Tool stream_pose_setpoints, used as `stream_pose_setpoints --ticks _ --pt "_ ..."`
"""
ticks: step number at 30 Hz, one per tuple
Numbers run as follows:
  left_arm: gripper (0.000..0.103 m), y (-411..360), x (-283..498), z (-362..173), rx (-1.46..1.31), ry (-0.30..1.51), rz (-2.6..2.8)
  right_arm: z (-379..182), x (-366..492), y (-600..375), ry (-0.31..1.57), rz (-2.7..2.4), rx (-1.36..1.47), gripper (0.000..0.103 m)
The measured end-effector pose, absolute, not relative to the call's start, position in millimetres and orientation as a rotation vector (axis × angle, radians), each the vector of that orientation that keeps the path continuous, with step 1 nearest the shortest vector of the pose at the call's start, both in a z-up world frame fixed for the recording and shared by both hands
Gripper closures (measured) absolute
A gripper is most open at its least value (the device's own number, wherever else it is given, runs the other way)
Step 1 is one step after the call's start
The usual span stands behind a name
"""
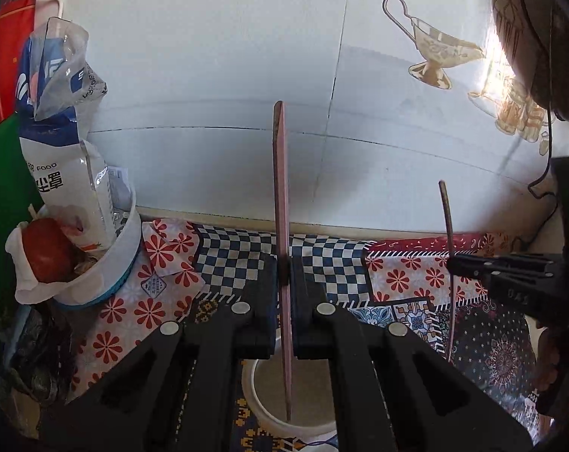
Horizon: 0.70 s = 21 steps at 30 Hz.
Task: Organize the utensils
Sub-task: 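Carry both sticks to white cup, drop brown chopstick in with left tool, then lower pink stick into white cup and open right tool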
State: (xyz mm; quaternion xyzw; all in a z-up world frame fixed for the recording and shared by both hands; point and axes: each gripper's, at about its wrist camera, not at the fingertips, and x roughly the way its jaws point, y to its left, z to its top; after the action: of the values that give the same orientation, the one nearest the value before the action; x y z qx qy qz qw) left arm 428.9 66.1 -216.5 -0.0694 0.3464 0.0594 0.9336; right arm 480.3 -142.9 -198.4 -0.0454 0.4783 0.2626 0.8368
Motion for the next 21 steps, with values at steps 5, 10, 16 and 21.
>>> stream_pose_setpoints --ticks 5,10,16,21 --pt "0.099 64.4 420.5 -219.5 -0.144 0.735 0.108 -154.7 467.2 -137.6 0.914 0.617 -0.054 0.098" --pt "0.1 67.9 413.1 -220.9 -0.16 0.78 0.092 -122.9 455.8 -115.7 0.826 0.689 -0.022 0.098" --pt "0.1 76.6 404.3 -212.4 -0.185 0.807 0.082 -124.6 453.3 -69.5 0.79 0.76 -0.021 0.098" --pt "0.1 88.6 389.4 -202.2 -0.218 0.801 0.101 -138.9 449.7 -38.3 0.781 0.791 -0.045 0.098"
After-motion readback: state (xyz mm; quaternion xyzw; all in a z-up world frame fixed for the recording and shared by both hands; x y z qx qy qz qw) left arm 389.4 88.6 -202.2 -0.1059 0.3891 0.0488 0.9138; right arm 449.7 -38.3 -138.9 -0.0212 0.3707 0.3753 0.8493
